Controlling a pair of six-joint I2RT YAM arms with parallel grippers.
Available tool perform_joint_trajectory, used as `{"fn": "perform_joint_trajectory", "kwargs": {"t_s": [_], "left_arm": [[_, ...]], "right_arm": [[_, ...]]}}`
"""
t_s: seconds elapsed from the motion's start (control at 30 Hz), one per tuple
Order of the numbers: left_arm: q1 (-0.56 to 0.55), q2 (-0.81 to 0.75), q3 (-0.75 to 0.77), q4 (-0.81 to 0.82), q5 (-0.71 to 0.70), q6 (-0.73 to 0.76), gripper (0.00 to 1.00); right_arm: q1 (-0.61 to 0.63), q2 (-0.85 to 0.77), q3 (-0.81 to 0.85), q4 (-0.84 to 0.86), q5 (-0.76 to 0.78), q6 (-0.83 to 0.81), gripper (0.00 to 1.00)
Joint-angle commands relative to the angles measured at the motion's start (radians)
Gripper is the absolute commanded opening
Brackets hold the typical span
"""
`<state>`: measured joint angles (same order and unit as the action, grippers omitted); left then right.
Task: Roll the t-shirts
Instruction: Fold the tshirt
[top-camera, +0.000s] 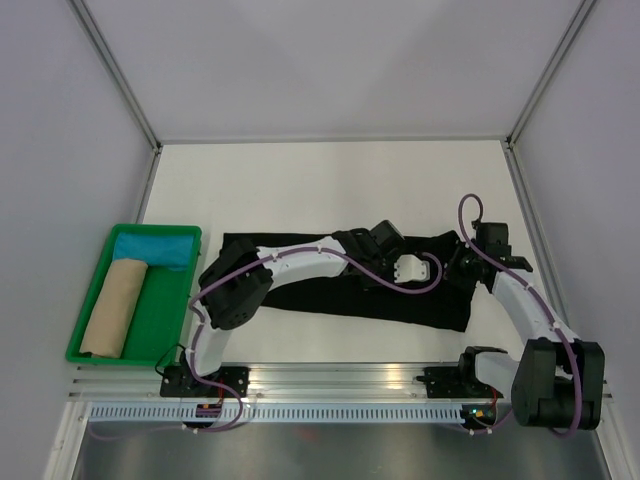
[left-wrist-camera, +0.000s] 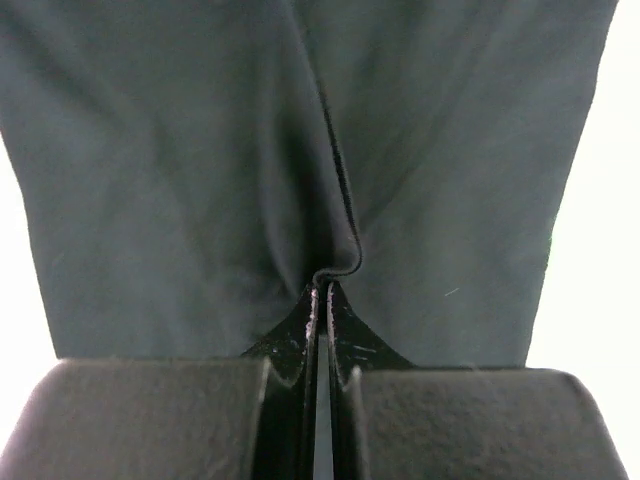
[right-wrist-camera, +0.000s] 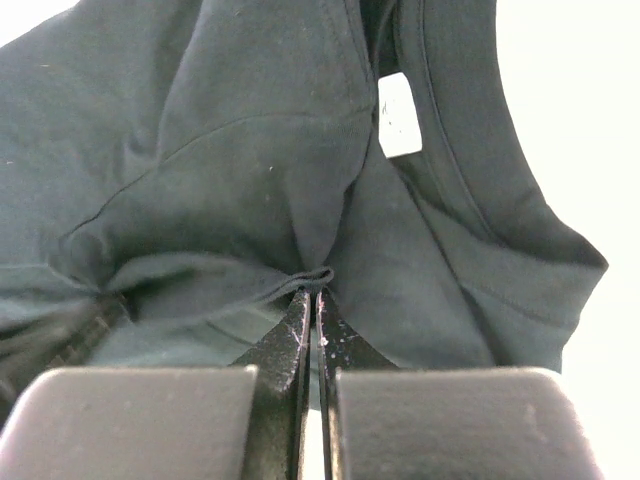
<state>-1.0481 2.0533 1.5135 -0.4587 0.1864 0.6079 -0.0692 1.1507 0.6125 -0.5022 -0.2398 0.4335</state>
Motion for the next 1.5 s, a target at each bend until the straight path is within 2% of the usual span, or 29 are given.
{"fn": "perform_joint_trajectory", "kwargs": {"t_s": [0.0,0.23,0.43,0.63,0.83,1.13,1.2,1.27,1.3,1.33,1.47], "left_arm": [[0.048,-0.079,-0.007,0.025,0.056,-0.037,0.02],[0.077,-0.113,-0.029,0.025,0.130,-0.039,0.02],[0.089,-0.136,-0.056,0.023,0.173,-0.027,0.02],[0.088,-0.133,-0.081,0.023,0.179,-0.008,0.02],[0.089,-0.125,-0.110,0.026,0.176,0.003,0.02],[0.089,-0.114,-0.125,0.025,0.202,0.013,0.02],[0.088,-0.111,-0.130,0.025,0.202,0.024,0.02],[0.089,-0.108,-0.134,0.025,0.202,0.033,0.02],[0.088,-0.108,-0.136,0.025,0.205,0.045,0.02],[0.089,-0.108,-0.139,0.023,0.208,0.053,0.02],[0.088,-0.116,-0.147,0.017,0.196,0.087,0.02]], "right_arm": [[0.011,-0.075,0.045,-0.071,0.040,0.036,0.00],[0.140,-0.140,0.092,-0.208,0.092,0.091,0.00],[0.183,-0.256,0.084,-0.344,0.143,0.128,0.00],[0.201,-0.281,0.018,-0.326,0.117,0.165,0.00],[0.212,-0.305,0.039,-0.384,0.152,0.154,0.00],[0.255,-0.292,-0.011,-0.332,0.171,0.203,0.02],[0.259,-0.295,-0.013,-0.335,0.177,0.209,0.06],[0.269,-0.293,-0.013,-0.334,0.178,0.209,0.18],[0.270,-0.283,-0.008,-0.335,0.175,0.203,0.27],[0.270,-0.279,-0.002,-0.340,0.175,0.200,0.41],[0.270,-0.296,0.064,-0.357,0.224,0.203,0.55]]}}
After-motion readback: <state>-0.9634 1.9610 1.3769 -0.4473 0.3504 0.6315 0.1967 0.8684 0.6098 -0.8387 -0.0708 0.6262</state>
